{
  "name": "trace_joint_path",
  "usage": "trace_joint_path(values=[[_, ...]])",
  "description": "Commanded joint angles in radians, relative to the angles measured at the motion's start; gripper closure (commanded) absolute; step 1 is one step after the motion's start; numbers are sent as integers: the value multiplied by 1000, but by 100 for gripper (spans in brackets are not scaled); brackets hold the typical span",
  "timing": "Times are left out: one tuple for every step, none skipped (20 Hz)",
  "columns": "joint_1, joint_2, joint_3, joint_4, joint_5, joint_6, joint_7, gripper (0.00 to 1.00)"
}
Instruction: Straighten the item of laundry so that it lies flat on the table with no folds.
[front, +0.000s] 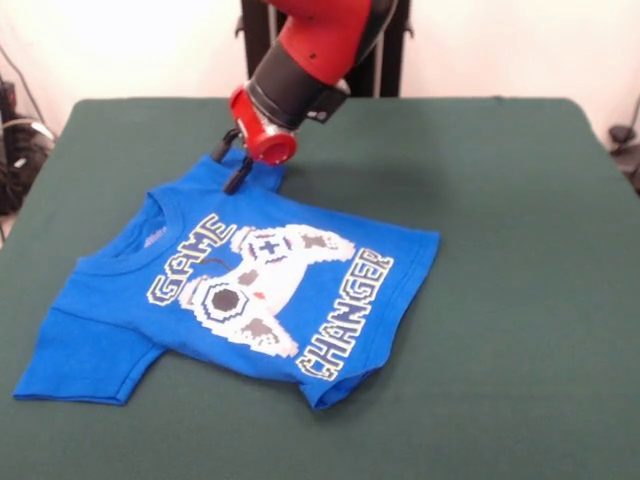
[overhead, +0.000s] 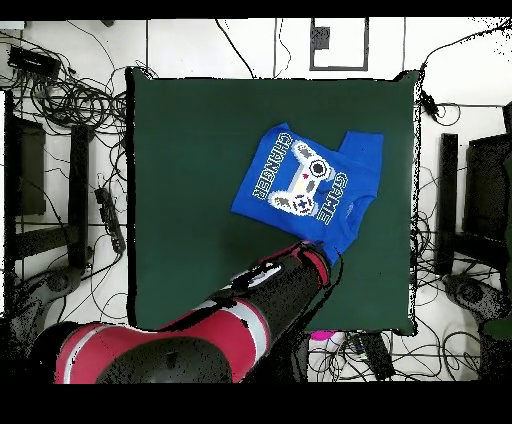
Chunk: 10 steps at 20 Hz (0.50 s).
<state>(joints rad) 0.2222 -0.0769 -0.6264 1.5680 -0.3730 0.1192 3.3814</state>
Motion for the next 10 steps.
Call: trace_joint_path(values=[[-41,195,58,19,51,11,53,0],[-36,204,51,12,55,-1,54,0],[-32,210,44,6,54,-19,51,0],[-18,215,29,-1,57,-15,51,0],[-11,216,21,-4,60,-15,51,0],[0,216,7,-4,64,-5,53,0],[27,229,-28,-8,77,8,72,0],[40,236,-52,-12,83,16,80,0],[40,234,-61,-16,81,24,73,0],[33,230,-59,-18,81,28,66,0]])
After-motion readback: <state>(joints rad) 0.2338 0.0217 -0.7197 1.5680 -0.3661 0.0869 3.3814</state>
